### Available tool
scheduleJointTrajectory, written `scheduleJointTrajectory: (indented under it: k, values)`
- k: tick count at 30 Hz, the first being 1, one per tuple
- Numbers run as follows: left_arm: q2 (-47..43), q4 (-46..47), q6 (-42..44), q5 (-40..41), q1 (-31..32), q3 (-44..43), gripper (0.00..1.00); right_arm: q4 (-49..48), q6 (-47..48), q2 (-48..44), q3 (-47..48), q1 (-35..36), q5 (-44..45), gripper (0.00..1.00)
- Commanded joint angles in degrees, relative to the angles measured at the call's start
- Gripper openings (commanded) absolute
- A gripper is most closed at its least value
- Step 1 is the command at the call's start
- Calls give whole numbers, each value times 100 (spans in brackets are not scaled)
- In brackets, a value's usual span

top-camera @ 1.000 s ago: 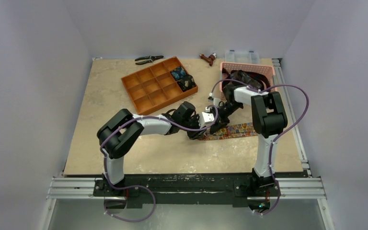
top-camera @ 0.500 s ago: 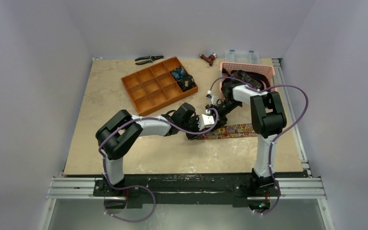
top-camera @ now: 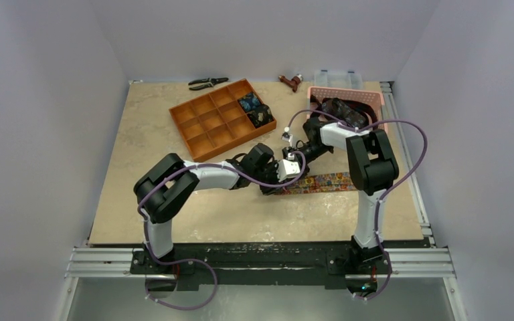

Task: Roll the ties
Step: Roll the tie at the center of the board.

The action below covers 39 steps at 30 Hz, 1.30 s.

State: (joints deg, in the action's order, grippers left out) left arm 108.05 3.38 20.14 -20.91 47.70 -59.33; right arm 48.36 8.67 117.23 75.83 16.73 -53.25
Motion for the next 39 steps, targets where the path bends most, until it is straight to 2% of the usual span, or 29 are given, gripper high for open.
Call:
scheduleJointTrajectory:
  k: [1, 3, 4, 7, 10, 11, 15, 25, 30, 33, 35, 38, 39]
  values:
    - [269, -878, 140, 445, -15, 159, 29, -95, -7, 253, 187, 0, 70, 24]
    - [247, -859, 98, 414, -15, 146, 32, -102, 38, 259, 124, -23, 236, 5]
    - [245, -849, 63, 397, -23, 128, 34, -92, 84, 252, 94, -22, 343, 0]
    - [158, -766, -121, 224, -108, 59, 44, -54, 227, 302, 34, -30, 804, 0]
    - [-148, -76, -178, -569, -215, 265, 61, -255, 183, 328, -9, -70, 1397, 0]
    - [-241, 118, -163, -792, -223, 338, 64, -291, 192, 353, 5, -68, 1566, 0]
    - [-350, 692, -314, -1162, -224, 395, 65, -415, 246, 380, 31, -72, 2126, 0]
    - [182, 2068, -1275, -1166, -269, 443, 67, -790, 212, 356, -170, -65, 3017, 0]
    - [458, 2589, -1636, -1120, -263, 541, 67, -970, 169, 197, -359, -64, 3254, 0]
    - [629, 2813, -1771, -1124, -256, 483, 64, -1090, 115, 142, -424, -35, 3208, 0]
    - [706, 2722, -1704, -1031, -213, 398, 55, -1188, 71, 69, -466, -30, 3054, 0]
    - [649, 2150, -1110, -607, -79, 363, 38, -1099, 67, -9, -371, -40, 2594, 1]
    - [594, 1979, -930, -500, -62, 400, 34, -999, 84, -32, -286, -48, 2485, 10]
